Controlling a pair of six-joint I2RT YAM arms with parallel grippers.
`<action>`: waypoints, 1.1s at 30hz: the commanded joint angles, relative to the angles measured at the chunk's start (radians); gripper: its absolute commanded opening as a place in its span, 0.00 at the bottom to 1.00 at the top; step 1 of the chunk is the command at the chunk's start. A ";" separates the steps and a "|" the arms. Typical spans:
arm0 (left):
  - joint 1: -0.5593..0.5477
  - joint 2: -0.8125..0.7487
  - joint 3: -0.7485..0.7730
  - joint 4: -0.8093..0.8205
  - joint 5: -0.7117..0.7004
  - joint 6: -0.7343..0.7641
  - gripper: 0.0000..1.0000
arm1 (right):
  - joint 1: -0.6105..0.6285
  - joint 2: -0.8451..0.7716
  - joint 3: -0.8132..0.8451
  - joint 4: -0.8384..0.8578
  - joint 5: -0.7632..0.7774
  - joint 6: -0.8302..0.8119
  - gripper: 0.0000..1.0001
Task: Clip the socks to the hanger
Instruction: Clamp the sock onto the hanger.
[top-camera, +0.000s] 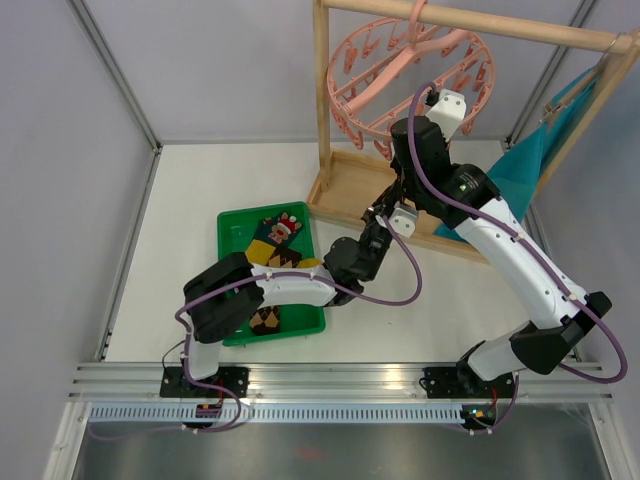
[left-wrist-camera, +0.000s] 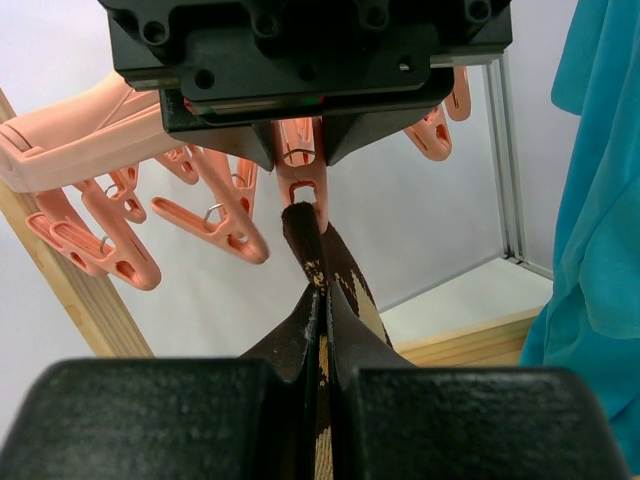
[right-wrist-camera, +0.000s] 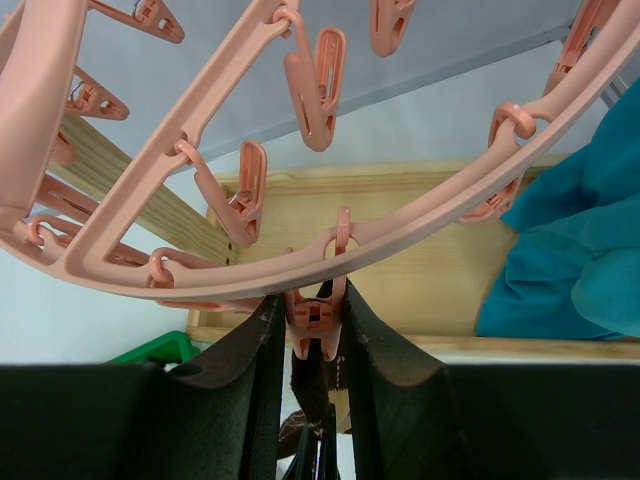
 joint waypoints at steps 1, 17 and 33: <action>0.009 0.013 0.048 0.047 0.013 -0.001 0.02 | -0.002 0.002 0.036 0.044 0.033 0.013 0.00; 0.016 0.010 0.062 0.075 0.009 0.002 0.02 | -0.002 -0.003 0.002 0.052 0.027 0.010 0.00; 0.016 0.006 0.070 0.061 0.004 -0.014 0.02 | -0.002 -0.013 -0.009 0.050 0.007 -0.001 0.30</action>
